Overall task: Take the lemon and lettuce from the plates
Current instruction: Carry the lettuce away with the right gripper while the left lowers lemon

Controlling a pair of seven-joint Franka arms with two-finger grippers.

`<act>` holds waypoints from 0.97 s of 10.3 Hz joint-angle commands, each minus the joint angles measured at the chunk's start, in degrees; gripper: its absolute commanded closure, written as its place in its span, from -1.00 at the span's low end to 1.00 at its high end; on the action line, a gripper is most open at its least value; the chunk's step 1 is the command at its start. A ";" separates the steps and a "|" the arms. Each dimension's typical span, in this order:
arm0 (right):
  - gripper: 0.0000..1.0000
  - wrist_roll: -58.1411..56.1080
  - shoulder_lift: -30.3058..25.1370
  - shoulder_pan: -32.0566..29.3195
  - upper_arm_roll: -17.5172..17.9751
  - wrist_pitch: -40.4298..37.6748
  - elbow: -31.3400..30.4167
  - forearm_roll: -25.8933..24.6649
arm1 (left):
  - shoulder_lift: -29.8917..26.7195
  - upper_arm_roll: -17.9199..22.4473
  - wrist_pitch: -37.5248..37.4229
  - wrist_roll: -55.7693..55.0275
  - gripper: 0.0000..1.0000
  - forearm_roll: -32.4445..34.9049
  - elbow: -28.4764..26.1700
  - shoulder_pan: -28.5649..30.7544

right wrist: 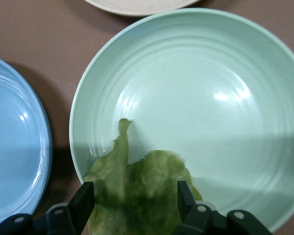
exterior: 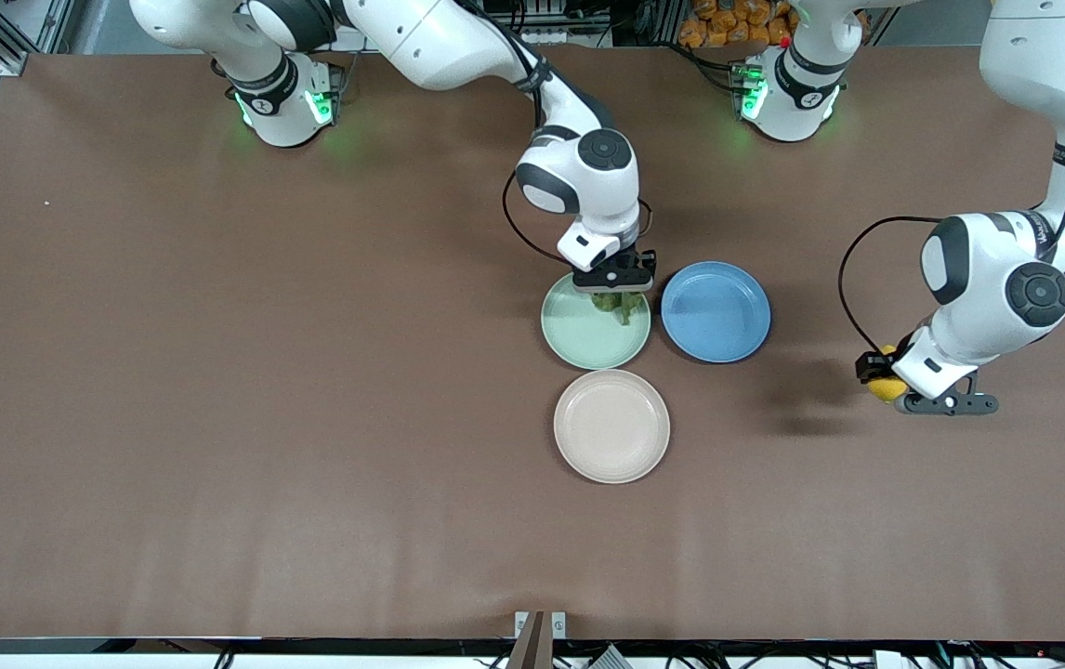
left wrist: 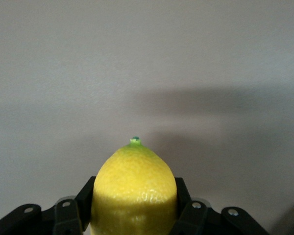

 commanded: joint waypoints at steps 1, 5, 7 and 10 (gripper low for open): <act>0.00 1.30 2.08 0.82 -0.36 0.22 3.35 -0.94 | 0.60 -0.63 2.03 3.65 1.00 1.35 -0.79 2.92; 1.00 0.34 0.95 0.39 -0.45 -0.48 3.44 -0.85 | 1.05 -0.63 6.17 5.15 1.00 1.35 -2.72 4.16; 1.00 0.16 -1.51 -0.57 -0.45 -3.45 3.44 -0.50 | 0.26 -0.63 7.57 5.15 1.00 1.35 -2.55 4.16; 1.00 -5.09 -9.92 -6.01 0.08 -14.77 3.88 2.73 | 0.52 -0.72 8.98 5.07 -0.82 1.35 -2.55 4.16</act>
